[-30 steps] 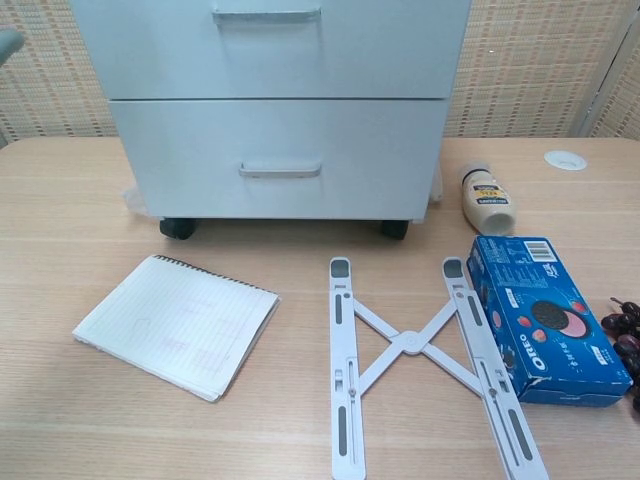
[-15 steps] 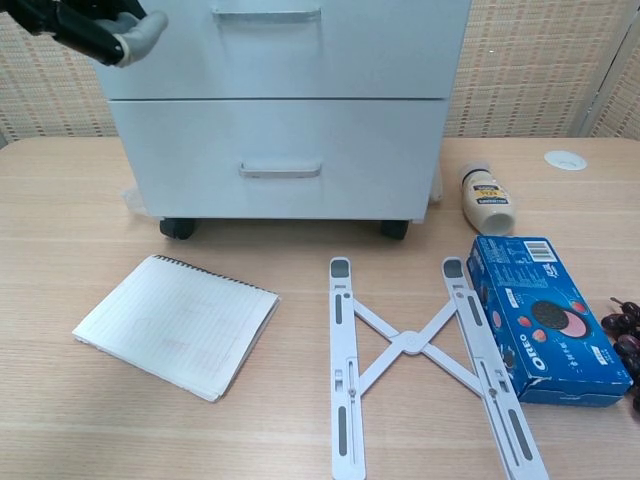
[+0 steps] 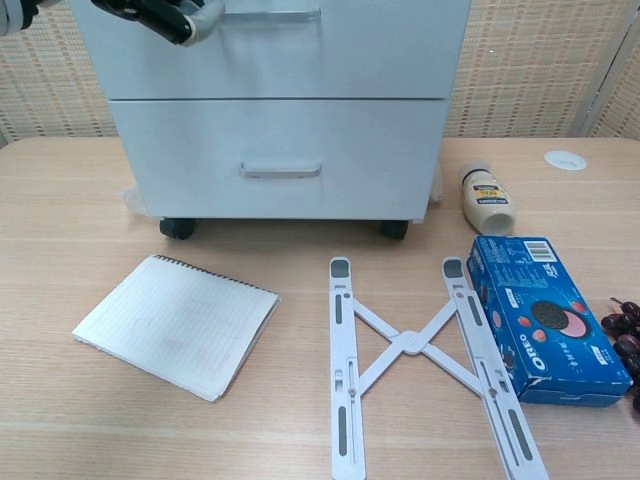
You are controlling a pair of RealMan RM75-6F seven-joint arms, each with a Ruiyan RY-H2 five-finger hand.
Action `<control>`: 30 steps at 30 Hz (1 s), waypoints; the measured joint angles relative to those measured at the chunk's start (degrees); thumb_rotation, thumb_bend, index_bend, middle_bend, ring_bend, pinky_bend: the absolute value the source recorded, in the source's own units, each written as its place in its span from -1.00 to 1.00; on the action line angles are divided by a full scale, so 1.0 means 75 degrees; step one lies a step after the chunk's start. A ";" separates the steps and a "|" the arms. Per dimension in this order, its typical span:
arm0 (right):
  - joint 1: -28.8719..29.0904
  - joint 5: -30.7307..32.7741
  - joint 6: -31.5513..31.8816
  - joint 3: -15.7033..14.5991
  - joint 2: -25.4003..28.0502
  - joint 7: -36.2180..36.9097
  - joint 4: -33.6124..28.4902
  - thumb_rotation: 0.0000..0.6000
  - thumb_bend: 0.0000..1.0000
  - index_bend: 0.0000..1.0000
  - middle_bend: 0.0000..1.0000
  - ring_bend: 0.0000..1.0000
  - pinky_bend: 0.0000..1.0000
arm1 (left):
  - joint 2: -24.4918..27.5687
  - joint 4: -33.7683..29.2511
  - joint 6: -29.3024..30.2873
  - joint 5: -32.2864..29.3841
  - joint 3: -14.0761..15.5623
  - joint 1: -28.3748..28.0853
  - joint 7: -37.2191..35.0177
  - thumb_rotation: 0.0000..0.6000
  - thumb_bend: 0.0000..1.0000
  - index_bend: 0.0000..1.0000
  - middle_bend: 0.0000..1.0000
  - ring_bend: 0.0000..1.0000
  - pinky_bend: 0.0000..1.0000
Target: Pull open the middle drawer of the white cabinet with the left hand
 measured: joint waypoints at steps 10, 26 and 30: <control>0.0001 0.0058 -0.0042 0.0011 -0.0030 0.0076 0.0088 1.00 -0.33 -0.73 -0.52 -0.73 -0.68 | -0.0049 0.0289 0.0076 -0.0503 0.0132 -0.0377 0.0014 1.00 0.16 -0.48 0.85 0.95 1.00; 0.0005 0.0086 -0.0073 0.0018 -0.0047 0.0112 0.0140 1.00 -0.33 -0.73 -0.52 -0.73 -0.68 | 0.0004 0.0173 0.0426 -0.0259 0.0583 -0.0426 -0.0125 1.00 0.16 -0.38 0.86 0.95 1.00; 0.0002 0.0087 -0.0071 0.0017 -0.0045 0.0105 0.0135 1.00 -0.33 -0.73 -0.52 -0.73 -0.68 | 0.0078 0.0016 0.0517 -0.0223 0.0698 -0.0381 -0.0083 1.00 0.16 -0.38 0.86 0.95 1.00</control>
